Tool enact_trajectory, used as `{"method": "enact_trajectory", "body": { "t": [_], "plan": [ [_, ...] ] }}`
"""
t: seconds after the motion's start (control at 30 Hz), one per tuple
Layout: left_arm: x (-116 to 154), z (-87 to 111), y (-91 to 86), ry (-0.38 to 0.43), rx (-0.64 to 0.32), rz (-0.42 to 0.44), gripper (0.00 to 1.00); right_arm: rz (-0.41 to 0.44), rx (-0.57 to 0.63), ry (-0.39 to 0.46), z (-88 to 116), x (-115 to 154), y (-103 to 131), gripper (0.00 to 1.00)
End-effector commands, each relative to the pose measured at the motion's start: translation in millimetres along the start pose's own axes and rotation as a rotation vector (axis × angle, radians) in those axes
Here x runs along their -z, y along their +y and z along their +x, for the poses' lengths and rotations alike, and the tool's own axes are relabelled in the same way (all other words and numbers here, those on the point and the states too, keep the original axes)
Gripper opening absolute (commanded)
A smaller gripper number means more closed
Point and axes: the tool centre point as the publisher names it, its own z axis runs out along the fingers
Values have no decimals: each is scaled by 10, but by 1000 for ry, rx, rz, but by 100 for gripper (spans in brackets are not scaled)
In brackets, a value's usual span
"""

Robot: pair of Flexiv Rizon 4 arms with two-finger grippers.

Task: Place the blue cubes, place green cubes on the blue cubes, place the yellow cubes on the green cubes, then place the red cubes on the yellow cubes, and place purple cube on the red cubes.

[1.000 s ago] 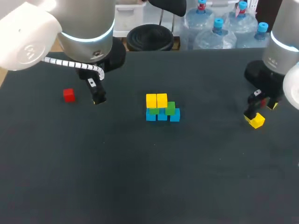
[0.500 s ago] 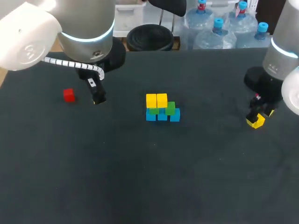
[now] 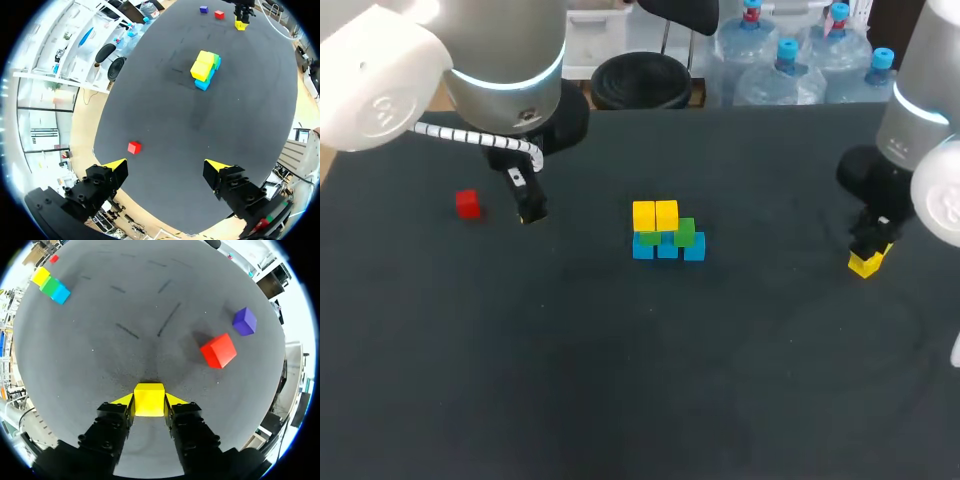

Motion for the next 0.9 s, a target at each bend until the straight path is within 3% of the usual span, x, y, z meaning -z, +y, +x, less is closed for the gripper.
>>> {"method": "enact_trajectory", "body": {
  "t": [0.03, 0.07, 0.23, 0.47, 0.73, 0.9],
  "plan": [
    [0, 2, 7, 0, -2, 1, 100, 3, 10, 3, -14, 1, 3, 7],
    [0, 2, 7, 0, -2, 1, 100, 6, 15, 1, -18, 6, 7, 0],
    [0, 2, 7, 0, -2, 1, 100, 25, 75, -21, -75, 132, 18, 0],
    [0, 2, 7, 0, -2, 1, 100, 41, 248, -75, -253, 575, 110, 0],
    [0, 2, 7, 0, -2, 1, 100, -1, 494, -144, -492, 1051, 354, 0],
    [0, 2, 7, 0, -2, 1, 100, -41, 595, -114, -627, 1172, 483, 0]
  ]
}}
